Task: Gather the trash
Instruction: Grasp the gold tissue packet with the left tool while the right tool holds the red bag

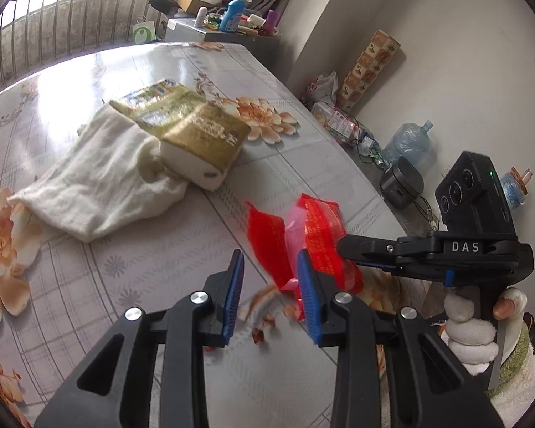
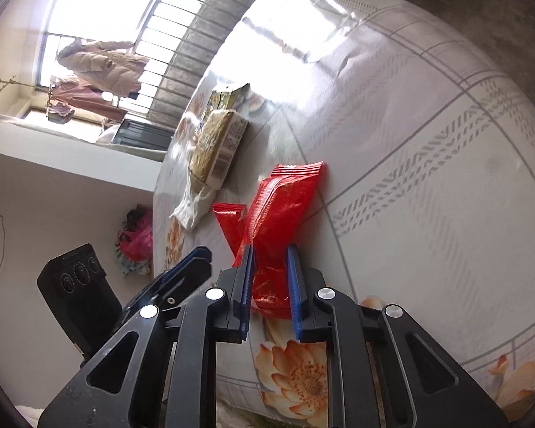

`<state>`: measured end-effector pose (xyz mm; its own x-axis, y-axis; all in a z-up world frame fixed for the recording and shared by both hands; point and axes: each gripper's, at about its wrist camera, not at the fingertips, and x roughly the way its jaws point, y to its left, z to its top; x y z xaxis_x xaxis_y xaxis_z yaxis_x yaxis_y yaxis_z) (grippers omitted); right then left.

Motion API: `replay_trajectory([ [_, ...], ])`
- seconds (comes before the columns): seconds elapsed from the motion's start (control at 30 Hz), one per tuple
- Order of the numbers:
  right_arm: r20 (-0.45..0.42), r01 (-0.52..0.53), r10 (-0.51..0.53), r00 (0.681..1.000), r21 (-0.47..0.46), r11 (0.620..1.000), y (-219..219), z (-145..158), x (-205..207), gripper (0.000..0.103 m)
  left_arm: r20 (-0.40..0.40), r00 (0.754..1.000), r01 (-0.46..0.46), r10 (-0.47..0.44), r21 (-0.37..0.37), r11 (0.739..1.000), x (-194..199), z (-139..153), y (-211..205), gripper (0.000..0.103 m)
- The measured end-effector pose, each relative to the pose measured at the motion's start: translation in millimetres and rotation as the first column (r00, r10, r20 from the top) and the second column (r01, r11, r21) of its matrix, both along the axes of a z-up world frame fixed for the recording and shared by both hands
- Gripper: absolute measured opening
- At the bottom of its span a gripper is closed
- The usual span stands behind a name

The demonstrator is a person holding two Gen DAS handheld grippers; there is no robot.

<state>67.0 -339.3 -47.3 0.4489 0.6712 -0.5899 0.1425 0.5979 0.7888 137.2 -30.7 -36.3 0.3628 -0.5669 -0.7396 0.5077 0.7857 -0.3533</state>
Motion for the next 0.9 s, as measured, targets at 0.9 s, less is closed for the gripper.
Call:
replay_trajectory([
  [0.9,0.052,0.139,-0.137,0.989,-0.049,0.989,-26.9,-0.4,11.4,0.016,0.037,0.999,-0.014,0.006,0.205,0.979,83.8,-3.7,-69.6,0.066],
])
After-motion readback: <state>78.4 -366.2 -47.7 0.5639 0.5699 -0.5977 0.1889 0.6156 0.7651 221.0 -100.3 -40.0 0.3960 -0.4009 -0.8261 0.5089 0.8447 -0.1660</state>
